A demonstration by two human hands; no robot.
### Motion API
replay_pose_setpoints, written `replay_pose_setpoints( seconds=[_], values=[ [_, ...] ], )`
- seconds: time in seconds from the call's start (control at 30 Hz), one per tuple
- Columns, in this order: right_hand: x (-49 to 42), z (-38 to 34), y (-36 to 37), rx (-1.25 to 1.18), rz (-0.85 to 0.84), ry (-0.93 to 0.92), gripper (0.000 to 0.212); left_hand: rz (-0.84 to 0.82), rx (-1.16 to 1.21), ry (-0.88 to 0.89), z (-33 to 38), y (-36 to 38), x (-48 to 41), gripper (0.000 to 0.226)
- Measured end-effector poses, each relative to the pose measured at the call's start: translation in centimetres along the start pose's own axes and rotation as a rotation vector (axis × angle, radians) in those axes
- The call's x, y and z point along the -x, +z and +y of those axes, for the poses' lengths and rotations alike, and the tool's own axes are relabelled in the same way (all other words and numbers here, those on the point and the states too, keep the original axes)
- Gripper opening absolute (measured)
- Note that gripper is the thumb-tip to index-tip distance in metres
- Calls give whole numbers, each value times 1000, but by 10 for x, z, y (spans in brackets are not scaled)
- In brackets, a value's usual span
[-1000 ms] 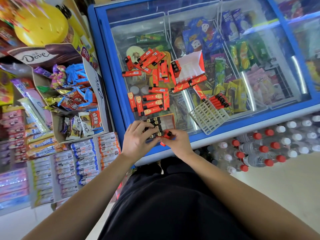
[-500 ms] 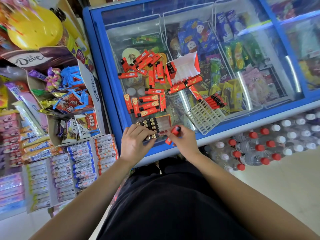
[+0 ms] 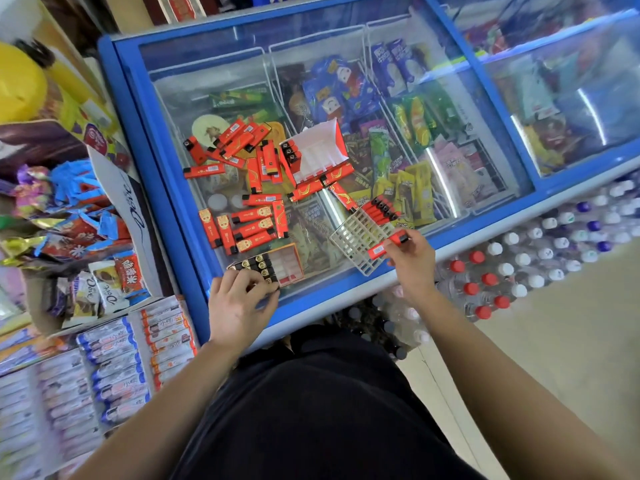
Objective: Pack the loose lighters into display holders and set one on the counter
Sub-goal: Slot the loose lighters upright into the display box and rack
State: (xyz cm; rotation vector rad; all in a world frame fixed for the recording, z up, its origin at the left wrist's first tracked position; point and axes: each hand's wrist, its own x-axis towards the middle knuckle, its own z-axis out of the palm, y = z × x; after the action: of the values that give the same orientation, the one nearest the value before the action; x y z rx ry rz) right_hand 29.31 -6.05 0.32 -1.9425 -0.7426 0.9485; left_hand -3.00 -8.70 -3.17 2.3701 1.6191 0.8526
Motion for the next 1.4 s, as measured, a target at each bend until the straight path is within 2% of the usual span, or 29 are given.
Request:
replay_pose_setpoints(
  seconds=[0.1, 0.23, 0.33, 0.47, 0.6, 0.8, 0.97, 1.17, 1.3, 1.4],
  values=[
    [-18, 0, -10, -98, 52, 6, 10, -18, 5, -30, 2, -1, -9, 16],
    [-34, 2, -14, -72, 172, 26, 35, -157, -21, -93, -3, -2, -20, 65],
    [-41, 3, -12, -49, 216, 27, 43, -268, 77, -123, -9, 1, -23, 81],
    [-47, 8, -4, 22, 214, 32, 46, -280, 76, -151, -9, 0, -26, 78],
    [-46, 11, 0, 51, 132, 37, 54, -268, 73, -148, -9, -2, -27, 77],
    [-49, 10, -5, 237, 137, -46, 31, -252, 82, -130, -10, -1, -26, 77],
    [-54, 0, -2, 280, 81, -52, 34, -258, 77, -130, -11, -1, -27, 78],
    [-59, 3, -4, 320, 118, -93, 21, -270, 80, -143, -12, 0, -27, 78],
    [-59, 7, -6, 541, 29, -198, 28, -273, 81, -144, -12, -1, -27, 77],
    [-58, 7, -5, 572, 18, -208, 34, -279, 78, -142, -11, -1, -27, 77]
  ],
)
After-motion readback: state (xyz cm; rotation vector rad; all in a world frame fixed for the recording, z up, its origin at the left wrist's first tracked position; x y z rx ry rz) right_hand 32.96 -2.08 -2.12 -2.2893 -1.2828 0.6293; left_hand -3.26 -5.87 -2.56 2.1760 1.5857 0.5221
